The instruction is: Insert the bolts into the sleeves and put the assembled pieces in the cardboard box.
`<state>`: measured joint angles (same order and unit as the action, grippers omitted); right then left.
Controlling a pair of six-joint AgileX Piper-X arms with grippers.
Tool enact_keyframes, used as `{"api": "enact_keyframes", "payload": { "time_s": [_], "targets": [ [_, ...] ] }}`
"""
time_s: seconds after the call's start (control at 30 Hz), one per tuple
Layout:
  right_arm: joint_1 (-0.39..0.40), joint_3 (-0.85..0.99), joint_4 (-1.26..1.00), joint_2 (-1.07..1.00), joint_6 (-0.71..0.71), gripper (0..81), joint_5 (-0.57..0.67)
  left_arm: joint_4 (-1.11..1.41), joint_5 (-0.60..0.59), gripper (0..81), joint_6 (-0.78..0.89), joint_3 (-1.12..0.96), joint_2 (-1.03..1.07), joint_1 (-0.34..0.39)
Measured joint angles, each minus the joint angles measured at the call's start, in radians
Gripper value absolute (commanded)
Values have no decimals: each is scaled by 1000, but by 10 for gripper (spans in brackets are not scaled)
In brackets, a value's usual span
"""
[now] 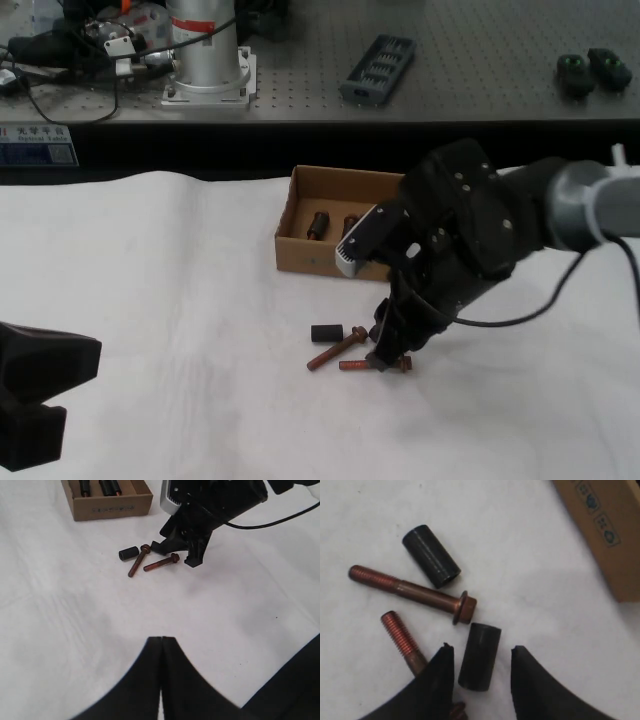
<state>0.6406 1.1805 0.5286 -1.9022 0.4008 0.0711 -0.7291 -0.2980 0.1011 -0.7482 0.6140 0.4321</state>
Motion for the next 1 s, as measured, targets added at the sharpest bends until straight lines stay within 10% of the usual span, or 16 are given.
{"api": "enact_keyframes", "payload": {
  "time_s": [0.83, 1.0],
  "targets": [
    [-3, 70, 41, -89, 41, 284, -11, 0, 0, 0, -22, 0, 0, 0],
    [-3, 70, 47, -89, 41, 45, -11, 0, 0, 0, -22, 0, 0, 0]
  ]
}}
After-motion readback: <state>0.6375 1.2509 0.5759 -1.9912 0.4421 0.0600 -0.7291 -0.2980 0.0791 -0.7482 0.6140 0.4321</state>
